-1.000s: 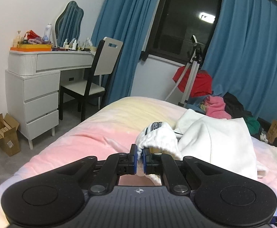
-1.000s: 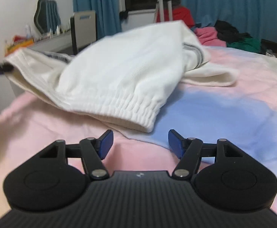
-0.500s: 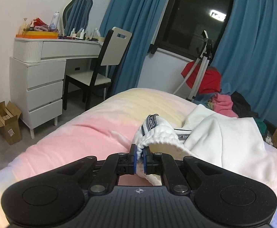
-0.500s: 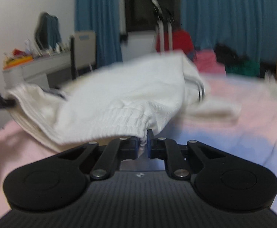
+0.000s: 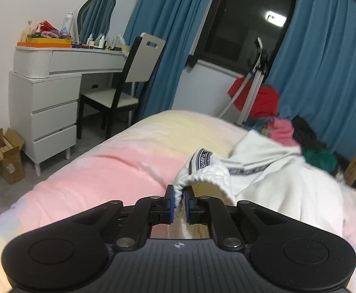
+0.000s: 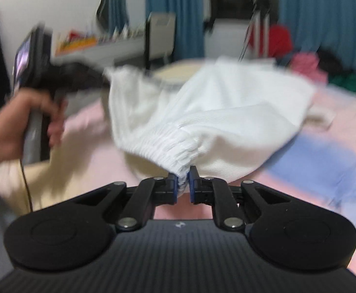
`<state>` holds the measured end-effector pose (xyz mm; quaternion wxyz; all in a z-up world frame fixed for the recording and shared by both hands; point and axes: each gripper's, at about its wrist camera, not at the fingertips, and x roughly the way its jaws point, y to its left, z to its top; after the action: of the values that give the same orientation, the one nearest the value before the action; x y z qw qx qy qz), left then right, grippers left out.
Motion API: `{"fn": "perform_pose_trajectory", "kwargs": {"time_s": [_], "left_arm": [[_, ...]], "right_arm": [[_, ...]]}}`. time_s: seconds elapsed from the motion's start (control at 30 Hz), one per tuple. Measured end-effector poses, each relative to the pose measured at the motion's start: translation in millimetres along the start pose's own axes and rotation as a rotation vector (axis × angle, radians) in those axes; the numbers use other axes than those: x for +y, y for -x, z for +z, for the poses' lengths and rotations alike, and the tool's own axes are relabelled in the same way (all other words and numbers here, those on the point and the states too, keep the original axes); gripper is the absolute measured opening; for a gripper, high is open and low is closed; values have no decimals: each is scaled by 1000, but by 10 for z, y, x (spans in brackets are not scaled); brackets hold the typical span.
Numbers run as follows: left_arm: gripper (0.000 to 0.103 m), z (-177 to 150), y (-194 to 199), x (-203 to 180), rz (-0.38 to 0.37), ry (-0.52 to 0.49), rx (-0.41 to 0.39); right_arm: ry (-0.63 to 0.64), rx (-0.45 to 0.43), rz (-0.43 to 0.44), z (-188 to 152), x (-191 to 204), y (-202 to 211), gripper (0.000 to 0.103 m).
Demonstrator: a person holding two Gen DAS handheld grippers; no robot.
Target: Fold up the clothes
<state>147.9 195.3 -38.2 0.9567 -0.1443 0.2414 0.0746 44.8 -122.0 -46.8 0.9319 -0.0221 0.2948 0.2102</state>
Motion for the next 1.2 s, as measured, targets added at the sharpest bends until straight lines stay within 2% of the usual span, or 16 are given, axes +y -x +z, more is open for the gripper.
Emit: {"fn": "perform_pose_trajectory", "kwargs": {"time_s": [0.13,0.2,0.23,0.3,0.33,0.37,0.4,0.47,0.67,0.77,0.83,0.9,1.0,1.03,1.1,1.2], "left_arm": [[11,-31,22,35,7,-10,39],[15,-26,81,71,-5,4,62],[22,-19,128,96,-9,13,74],[47,-18,238,130,-8,21,104],[52,-19,298,149,-9,24,119],[62,-20,358,168,-9,26,135],[73,-20,425,185,-18,23,135],[87,5,500,217,-36,30,110],[93,83,295,280,-86,121,76],[93,75,4,283,-81,159,94],[86,43,-229,267,-67,167,131],[67,1,-435,238,-61,154,172],[46,-14,-563,236,-60,150,177],[38,-13,-588,241,-57,151,171],[17,62,-600,252,-74,161,154],[13,274,-600,338,-83,194,123]], "right_arm": [[-58,64,21,-26,-48,-132,17],[-138,65,63,1,-165,-102,24],[-170,57,93,0,-206,-74,34],[-234,42,154,-1,-287,-17,54],[-267,34,184,-2,-327,11,69],[-299,26,214,-2,-368,40,77],[-331,18,244,-3,-408,68,78],[-395,1,298,-5,-490,118,77],[-682,-2,190,-140,-872,-72,78],[-779,20,169,-231,-1005,-265,78],[-811,50,209,-267,-1002,-434,77],[-812,68,254,-278,-928,-551,76],[-780,71,262,-271,-829,-590,57],[-779,70,258,-269,-806,-591,40],[-817,60,251,-269,-782,-577,32],[-849,20,273,-206,-627,-550,22]]}}
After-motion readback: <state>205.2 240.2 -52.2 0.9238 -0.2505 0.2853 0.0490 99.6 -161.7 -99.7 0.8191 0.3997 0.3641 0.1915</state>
